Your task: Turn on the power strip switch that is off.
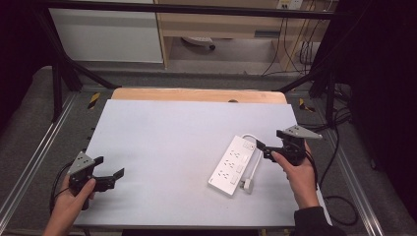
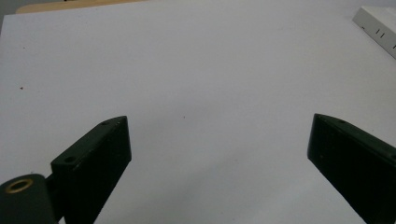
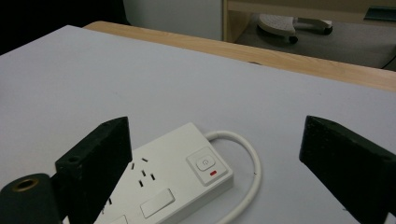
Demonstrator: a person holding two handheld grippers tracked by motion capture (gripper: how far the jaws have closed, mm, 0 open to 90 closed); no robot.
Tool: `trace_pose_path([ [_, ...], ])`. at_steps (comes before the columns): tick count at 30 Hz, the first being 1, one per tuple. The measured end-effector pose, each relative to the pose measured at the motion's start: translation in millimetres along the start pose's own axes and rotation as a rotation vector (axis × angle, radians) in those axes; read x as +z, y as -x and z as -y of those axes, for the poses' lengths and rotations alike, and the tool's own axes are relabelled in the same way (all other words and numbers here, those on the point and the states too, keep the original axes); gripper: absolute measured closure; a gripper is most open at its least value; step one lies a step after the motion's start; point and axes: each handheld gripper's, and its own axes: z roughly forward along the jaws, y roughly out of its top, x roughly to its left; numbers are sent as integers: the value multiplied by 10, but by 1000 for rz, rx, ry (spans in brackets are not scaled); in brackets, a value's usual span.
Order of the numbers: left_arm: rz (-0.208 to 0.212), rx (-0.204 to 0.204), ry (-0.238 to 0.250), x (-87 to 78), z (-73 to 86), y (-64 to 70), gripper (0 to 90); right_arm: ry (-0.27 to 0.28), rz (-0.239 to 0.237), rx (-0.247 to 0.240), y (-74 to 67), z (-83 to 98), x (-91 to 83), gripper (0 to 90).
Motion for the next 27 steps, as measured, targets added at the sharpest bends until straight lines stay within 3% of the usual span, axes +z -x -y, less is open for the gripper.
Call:
trace_pose_path([
  [15, 1, 6, -5, 4, -2, 2, 64, -9, -18, -25, -62, 0, 172, 410],
  [27, 3, 8, -11, 13, -1, 4, 64, -10, -21, -38, -80, 105, 292, 652],
])
